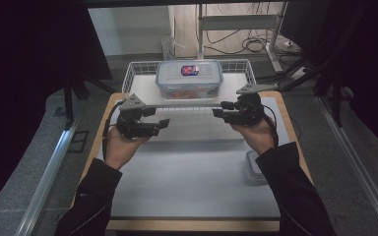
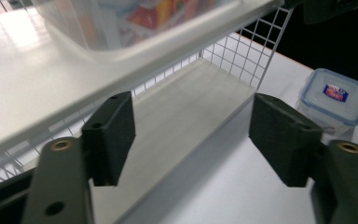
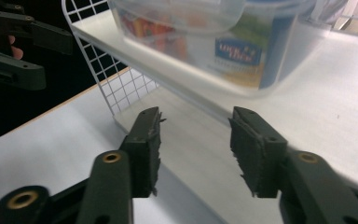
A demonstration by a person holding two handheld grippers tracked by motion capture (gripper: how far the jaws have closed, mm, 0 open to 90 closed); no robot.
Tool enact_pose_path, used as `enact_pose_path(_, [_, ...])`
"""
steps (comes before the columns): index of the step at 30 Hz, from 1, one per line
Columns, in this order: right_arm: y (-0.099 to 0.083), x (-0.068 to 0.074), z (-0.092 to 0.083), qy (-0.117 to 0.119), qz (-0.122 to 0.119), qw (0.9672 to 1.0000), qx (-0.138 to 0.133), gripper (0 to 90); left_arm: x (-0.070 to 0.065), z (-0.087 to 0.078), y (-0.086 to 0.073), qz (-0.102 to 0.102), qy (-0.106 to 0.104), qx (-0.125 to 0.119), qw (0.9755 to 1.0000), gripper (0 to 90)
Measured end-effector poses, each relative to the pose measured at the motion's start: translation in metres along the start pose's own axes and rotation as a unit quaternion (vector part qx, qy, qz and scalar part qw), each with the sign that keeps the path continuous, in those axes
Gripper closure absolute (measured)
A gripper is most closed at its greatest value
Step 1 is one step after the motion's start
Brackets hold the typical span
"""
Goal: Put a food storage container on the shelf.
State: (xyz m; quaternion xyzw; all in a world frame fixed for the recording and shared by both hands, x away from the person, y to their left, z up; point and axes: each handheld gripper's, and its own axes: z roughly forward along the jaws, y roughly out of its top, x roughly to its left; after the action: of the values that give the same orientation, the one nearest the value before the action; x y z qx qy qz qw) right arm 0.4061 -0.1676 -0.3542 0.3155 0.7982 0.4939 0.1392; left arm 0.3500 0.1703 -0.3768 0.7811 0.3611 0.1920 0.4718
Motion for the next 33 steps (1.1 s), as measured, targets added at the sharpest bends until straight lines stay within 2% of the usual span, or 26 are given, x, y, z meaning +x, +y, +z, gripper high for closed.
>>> enact_pose_path(4, [-0.007, 0.003, -0.004, -0.002, -0.005, 1.0000, 0.002, 44.9, -0.006, -0.001, -0.008, 0.006, 0.007, 0.002, 1.0000, 24.8])
enact_pose_path(8, [-0.014, 0.005, -0.007, -0.001, -0.006, 1.0000, -0.003, 39.6, -0.009, -0.004, -0.015, 0.003, 0.006, 0.002, 1.0000, 20.5])
enact_pose_path(14, [-0.024, 0.009, -0.012, 0.004, -0.011, 0.9999, -0.001, 33.3, -0.016, -0.005, -0.028, 0.002, 0.005, 0.007, 1.0000, 18.3])
enact_pose_path(24, [-0.042, 0.022, -0.015, -0.001, -0.042, 0.9991, 0.009, 24.6, -0.032, -0.008, -0.048, 0.010, 0.000, 0.012, 0.9999, 13.4])
enact_pose_path(33, [-0.062, 0.024, -0.019, -0.009, -0.040, 0.9991, 0.015, 16.9, -0.044, -0.009, -0.071, 0.017, 0.003, 0.018, 0.9997, 10.1])
